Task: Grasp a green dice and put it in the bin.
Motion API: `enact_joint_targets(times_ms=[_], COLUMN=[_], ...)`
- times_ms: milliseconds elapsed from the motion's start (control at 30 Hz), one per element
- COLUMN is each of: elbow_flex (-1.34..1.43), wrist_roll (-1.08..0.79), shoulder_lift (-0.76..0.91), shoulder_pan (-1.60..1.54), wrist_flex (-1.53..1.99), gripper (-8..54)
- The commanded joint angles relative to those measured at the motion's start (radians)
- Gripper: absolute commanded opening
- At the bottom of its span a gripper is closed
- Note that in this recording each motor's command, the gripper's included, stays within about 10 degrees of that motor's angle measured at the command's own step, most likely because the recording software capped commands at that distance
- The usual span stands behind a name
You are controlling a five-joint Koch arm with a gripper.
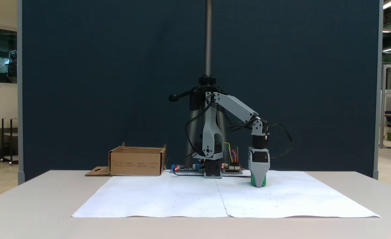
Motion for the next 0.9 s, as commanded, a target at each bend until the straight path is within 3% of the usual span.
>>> enact_joint_targets(times_ms=[0,367,700,867], elbow_flex=[-0.015,-0.015,-0.023,-0.077], wrist_roll=[0.012,-0.057,-0.383,-0.545], shoulder_lift=[0.025,0.121,0.407,0.463], shoulder_pan=[-0.018,0.141,0.701,0.985], wrist_flex=[-0.021,-0.048,-0.129,-0.149], gripper=[16.8,16.8,16.8,16.8])
